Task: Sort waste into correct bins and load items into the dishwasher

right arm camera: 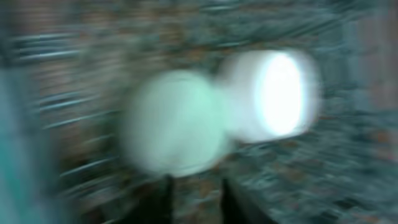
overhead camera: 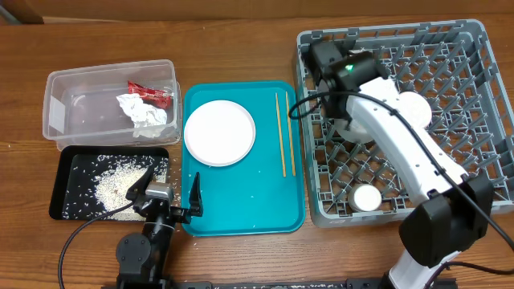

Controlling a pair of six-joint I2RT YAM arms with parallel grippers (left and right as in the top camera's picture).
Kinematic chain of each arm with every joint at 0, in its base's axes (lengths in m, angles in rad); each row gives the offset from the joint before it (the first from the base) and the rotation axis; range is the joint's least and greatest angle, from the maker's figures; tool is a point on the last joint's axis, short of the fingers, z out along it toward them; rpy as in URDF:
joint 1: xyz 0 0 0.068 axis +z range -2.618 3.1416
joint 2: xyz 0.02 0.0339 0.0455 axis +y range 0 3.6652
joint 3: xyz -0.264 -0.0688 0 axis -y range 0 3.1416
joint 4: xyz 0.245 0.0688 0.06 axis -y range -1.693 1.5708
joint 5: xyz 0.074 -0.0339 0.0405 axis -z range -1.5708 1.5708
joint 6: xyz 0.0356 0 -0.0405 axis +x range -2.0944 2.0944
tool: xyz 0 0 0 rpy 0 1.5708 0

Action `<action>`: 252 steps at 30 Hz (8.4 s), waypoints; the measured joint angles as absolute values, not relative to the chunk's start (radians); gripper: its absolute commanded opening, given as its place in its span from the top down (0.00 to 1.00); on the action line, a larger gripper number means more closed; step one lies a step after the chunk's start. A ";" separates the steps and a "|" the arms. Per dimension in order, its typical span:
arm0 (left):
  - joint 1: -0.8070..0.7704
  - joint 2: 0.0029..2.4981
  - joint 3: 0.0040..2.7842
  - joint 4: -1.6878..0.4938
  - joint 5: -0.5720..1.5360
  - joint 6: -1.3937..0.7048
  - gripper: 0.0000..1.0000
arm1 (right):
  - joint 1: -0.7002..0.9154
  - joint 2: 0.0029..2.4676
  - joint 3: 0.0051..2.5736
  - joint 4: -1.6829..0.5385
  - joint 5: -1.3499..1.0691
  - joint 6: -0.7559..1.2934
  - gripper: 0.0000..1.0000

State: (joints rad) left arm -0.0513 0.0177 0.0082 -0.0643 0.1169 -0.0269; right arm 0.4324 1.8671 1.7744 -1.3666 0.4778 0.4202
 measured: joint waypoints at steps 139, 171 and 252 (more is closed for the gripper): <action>-0.051 0.018 0.008 -0.064 0.117 -0.027 0.00 | 0.680 1.799 1.681 -1.007 0.261 0.284 0.50; -0.051 0.018 0.008 -0.064 0.117 -0.027 0.00 | 0.605 2.146 1.566 -0.964 0.024 0.285 0.96; -0.051 0.018 0.008 -0.065 0.117 -0.027 0.00 | 0.597 2.193 1.660 -1.023 0.161 0.228 0.80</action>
